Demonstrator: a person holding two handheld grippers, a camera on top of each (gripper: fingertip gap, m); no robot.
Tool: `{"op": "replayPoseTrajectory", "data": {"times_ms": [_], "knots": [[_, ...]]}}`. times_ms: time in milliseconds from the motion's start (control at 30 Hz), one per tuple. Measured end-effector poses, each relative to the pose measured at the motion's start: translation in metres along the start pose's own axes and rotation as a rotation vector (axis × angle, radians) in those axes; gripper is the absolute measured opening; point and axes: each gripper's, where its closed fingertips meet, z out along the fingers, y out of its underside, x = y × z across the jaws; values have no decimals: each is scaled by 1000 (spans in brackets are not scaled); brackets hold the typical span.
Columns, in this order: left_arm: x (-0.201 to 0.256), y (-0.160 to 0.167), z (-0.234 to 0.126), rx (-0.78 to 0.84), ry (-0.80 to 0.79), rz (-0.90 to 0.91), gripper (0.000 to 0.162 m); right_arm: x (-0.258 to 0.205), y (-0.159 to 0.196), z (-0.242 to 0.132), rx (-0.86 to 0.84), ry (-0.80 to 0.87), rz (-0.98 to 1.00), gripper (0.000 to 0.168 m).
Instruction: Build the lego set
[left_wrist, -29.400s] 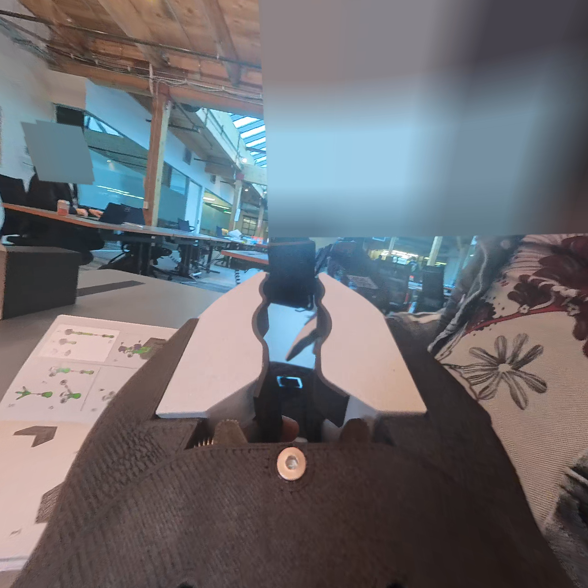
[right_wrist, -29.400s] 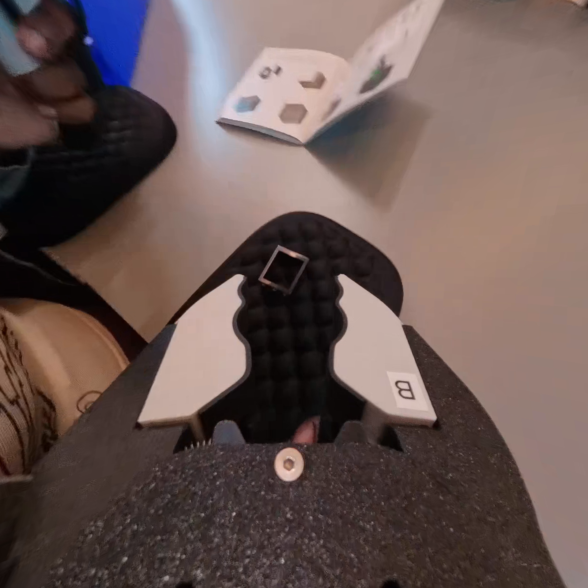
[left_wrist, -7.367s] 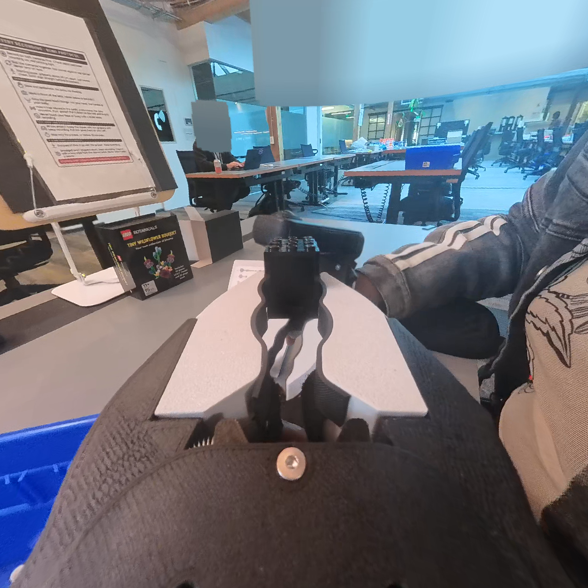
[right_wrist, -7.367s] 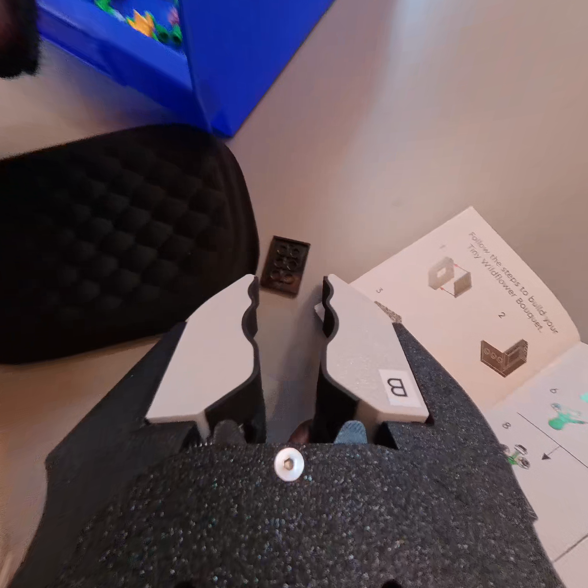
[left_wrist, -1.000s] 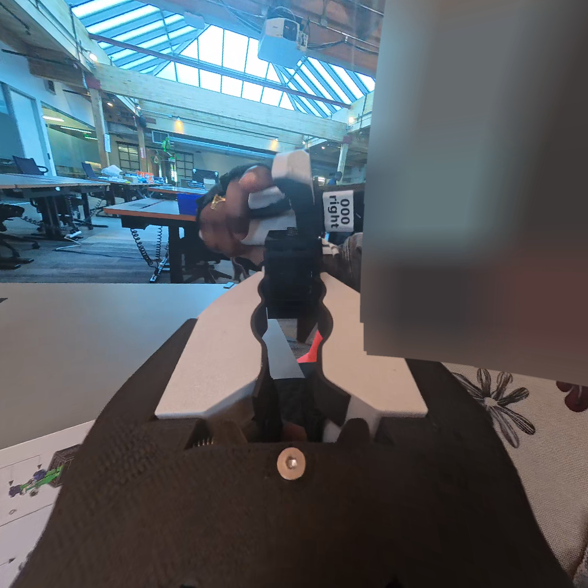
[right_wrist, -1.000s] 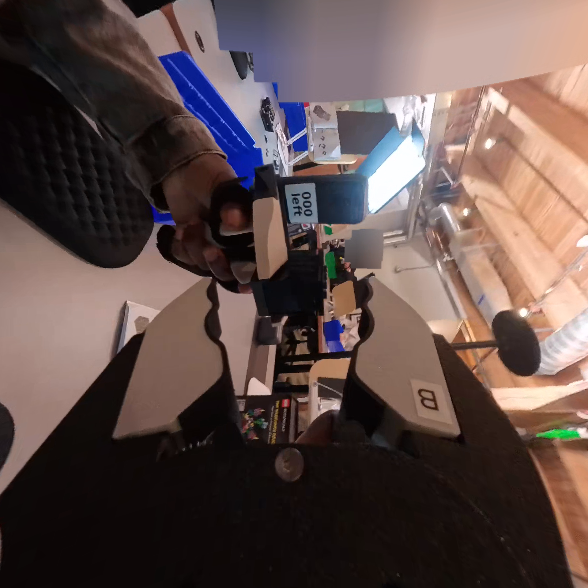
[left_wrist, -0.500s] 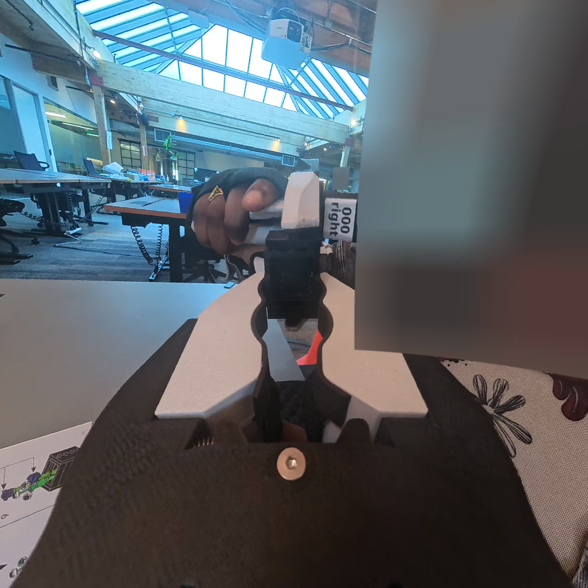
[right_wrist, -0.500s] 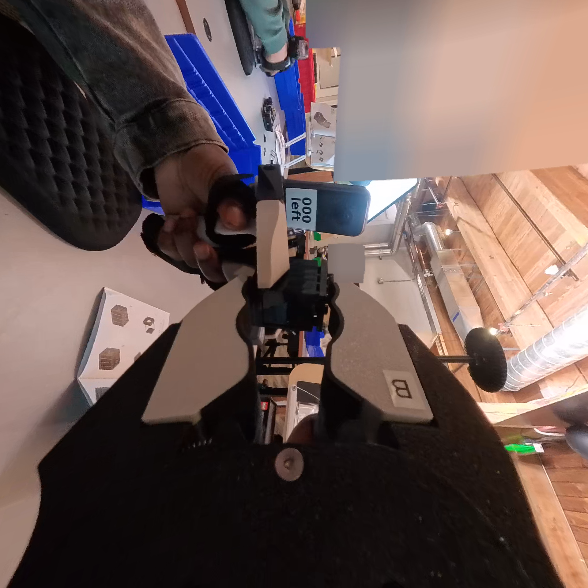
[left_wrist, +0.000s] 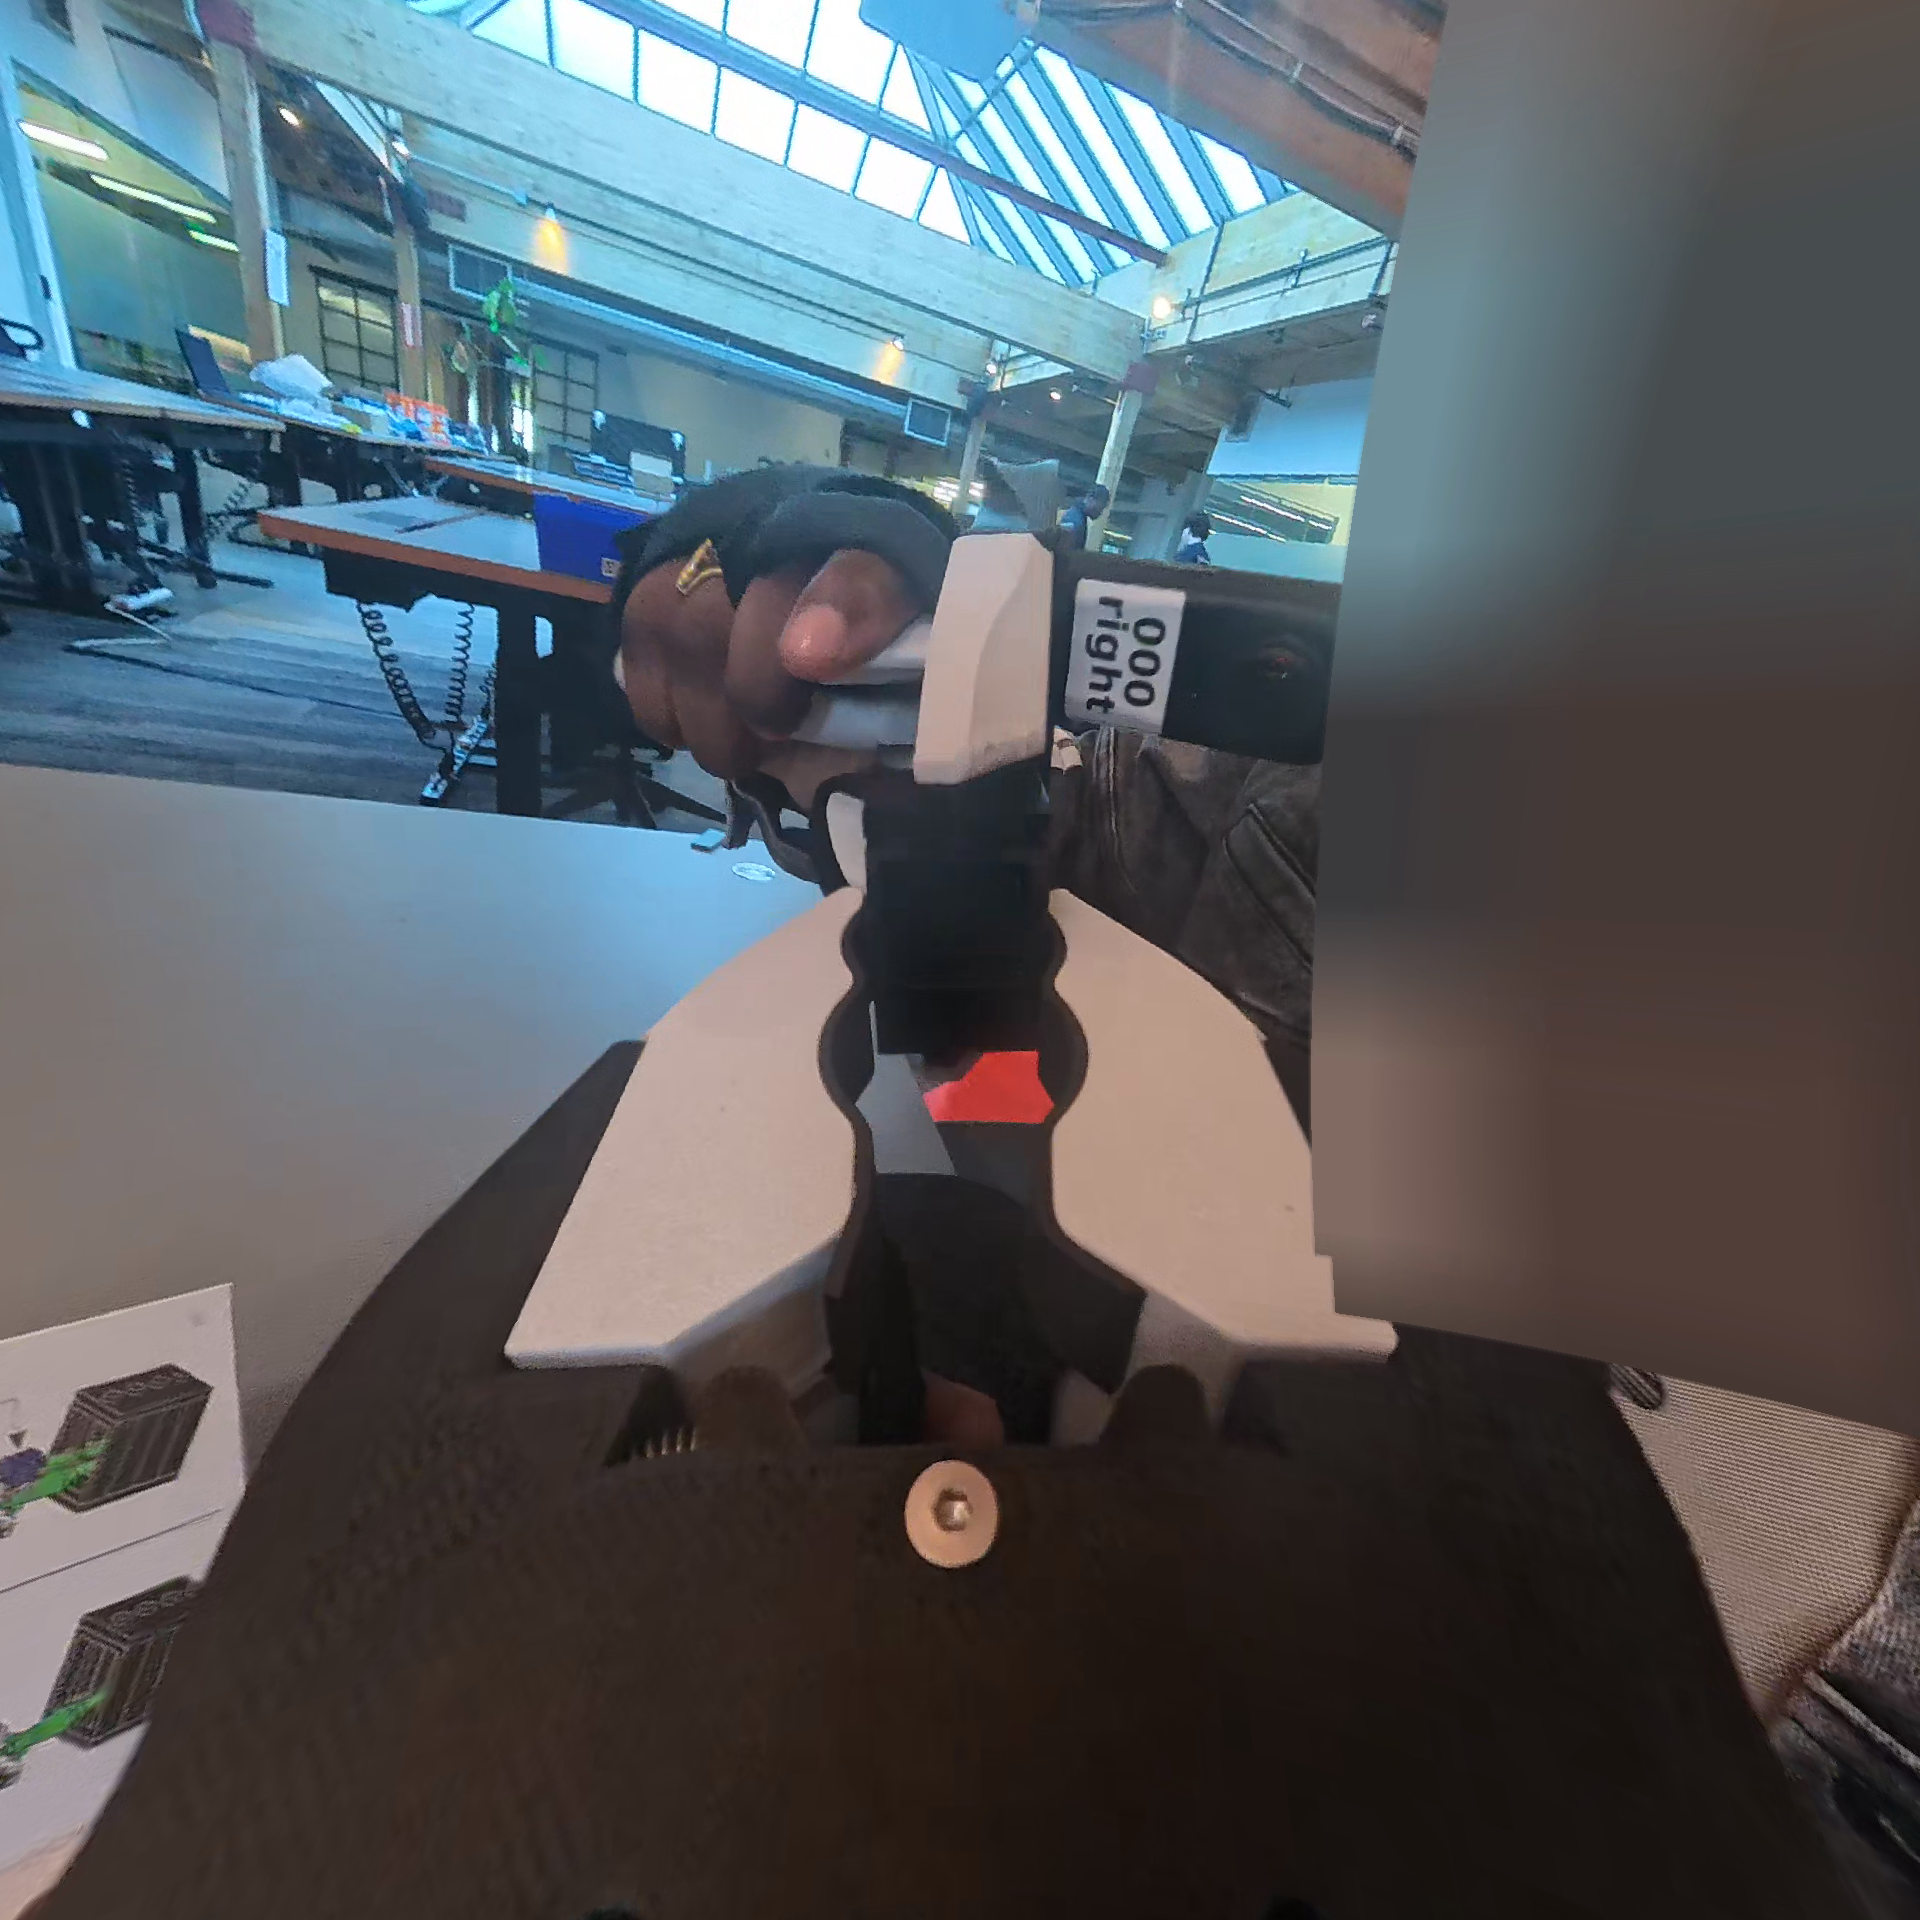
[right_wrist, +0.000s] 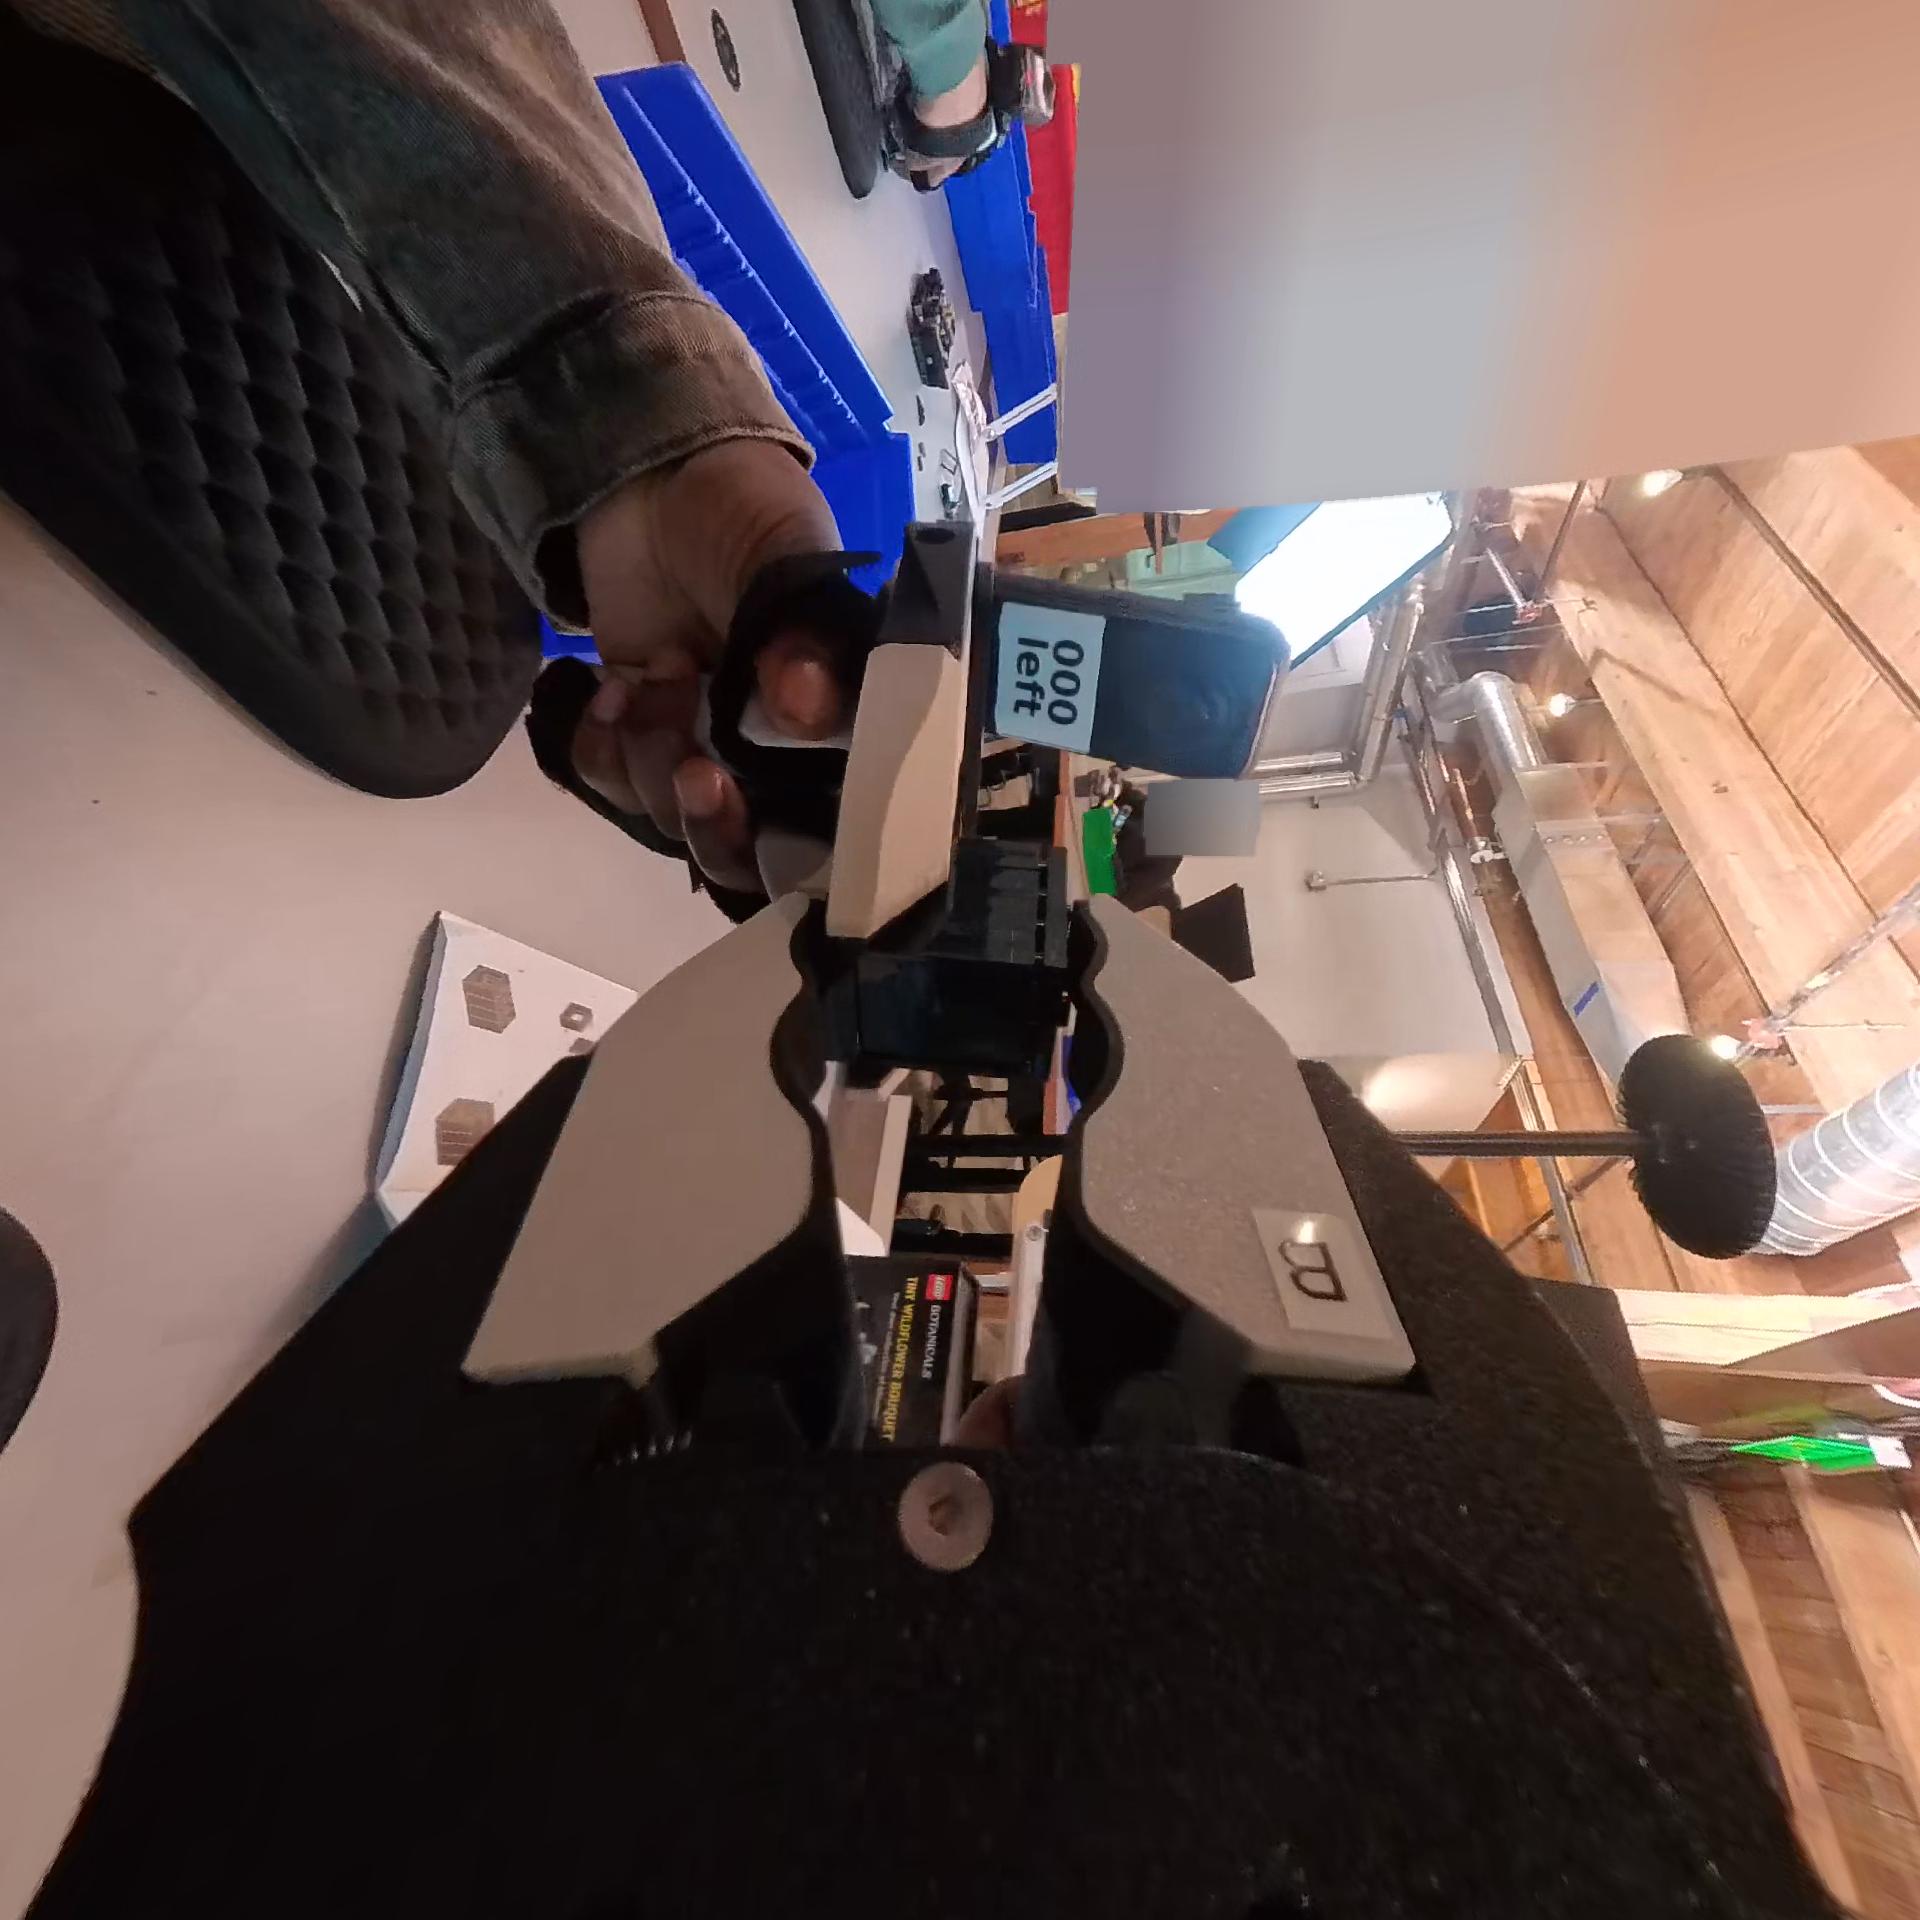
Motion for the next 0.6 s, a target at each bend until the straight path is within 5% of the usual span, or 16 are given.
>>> {"op": "replayPoseTrajectory", "data": {"times_ms": [33, 267, 367, 467, 600], "knots": [[0, 1, 0, -8, 8, -11, 28, -1, 0, 0, -1, -7, 4, 44], [3, 5, 2, -13, 86, -119, 29, -5, 1, -2, 15, -2, 87, 43], [11, -6, -4, 54, 147, -78, 46, 5, 1, -7, 74, 67, 257, 47], [-11, -12, -19, 73, -83, 198, 68, 11, 7, -12, 157, 107, 526, 44], [-14, -12, -29, -39, -285, 682, 58, 7, 18, -13, 232, 127, 787, 44]]}}
